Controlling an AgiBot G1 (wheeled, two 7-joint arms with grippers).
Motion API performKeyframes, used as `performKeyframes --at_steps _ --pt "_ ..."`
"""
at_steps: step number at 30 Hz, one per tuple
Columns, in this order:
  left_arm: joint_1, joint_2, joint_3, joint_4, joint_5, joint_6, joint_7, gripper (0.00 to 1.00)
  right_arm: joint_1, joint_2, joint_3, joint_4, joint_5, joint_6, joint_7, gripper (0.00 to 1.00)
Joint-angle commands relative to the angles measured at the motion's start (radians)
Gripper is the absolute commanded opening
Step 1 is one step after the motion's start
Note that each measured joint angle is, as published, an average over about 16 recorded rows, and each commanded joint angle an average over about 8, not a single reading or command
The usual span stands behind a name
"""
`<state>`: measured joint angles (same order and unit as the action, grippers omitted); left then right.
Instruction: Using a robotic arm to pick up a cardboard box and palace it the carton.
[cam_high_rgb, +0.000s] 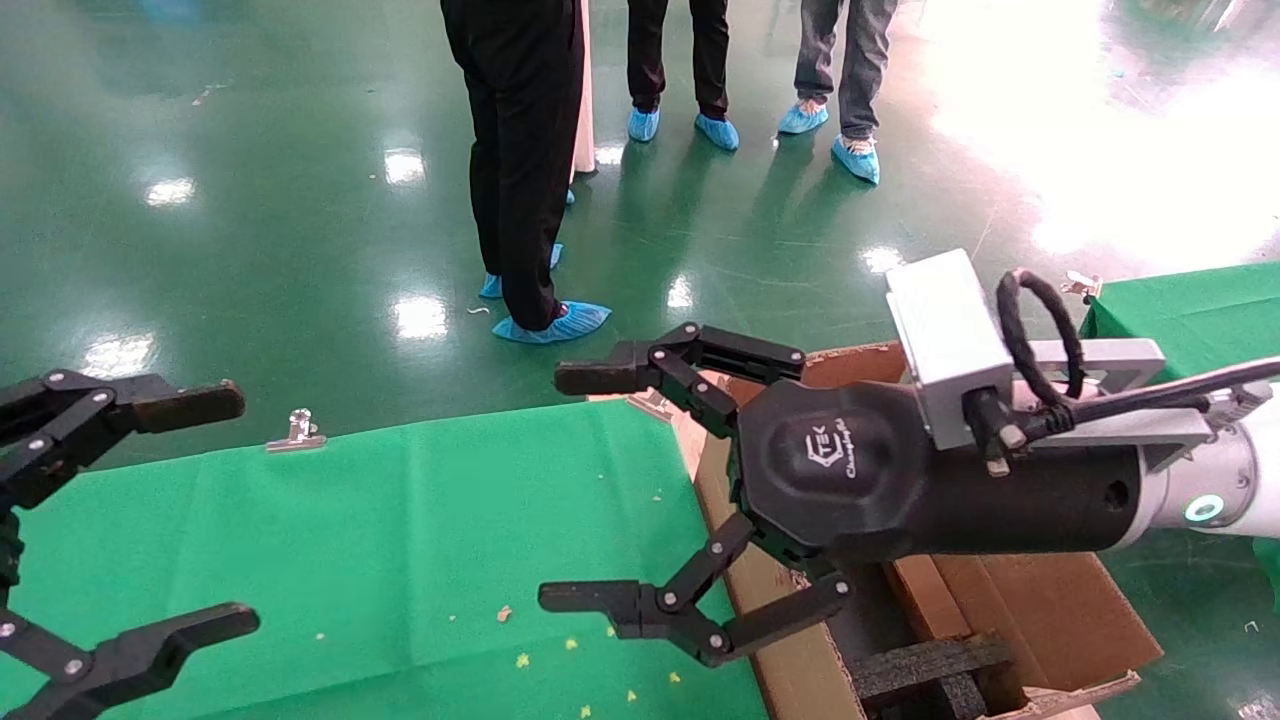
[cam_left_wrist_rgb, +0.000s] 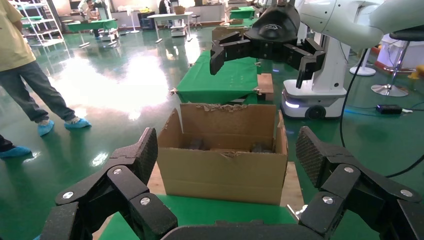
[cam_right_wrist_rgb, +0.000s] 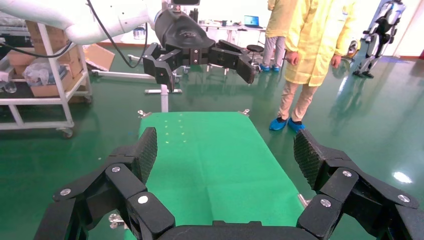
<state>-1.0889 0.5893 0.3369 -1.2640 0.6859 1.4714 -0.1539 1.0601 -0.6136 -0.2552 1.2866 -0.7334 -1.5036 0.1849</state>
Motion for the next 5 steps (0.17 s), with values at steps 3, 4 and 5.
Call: performKeyframes --at_steps 3,4,5 --pt "0.000 0.000 0.000 0.000 0.000 0.000 0.000 1.00 -0.014 -0.003 0.022 0.003 -0.003 -0.008 -0.004 1.00" --pt "0.000 0.000 0.000 0.000 0.000 0.000 0.000 1.00 -0.013 -0.003 0.020 0.003 -0.003 -0.007 -0.004 1.00" --pt "0.000 0.000 0.000 0.000 0.000 0.000 0.000 1.00 -0.011 -0.002 0.018 0.003 -0.003 -0.007 -0.004 1.00"
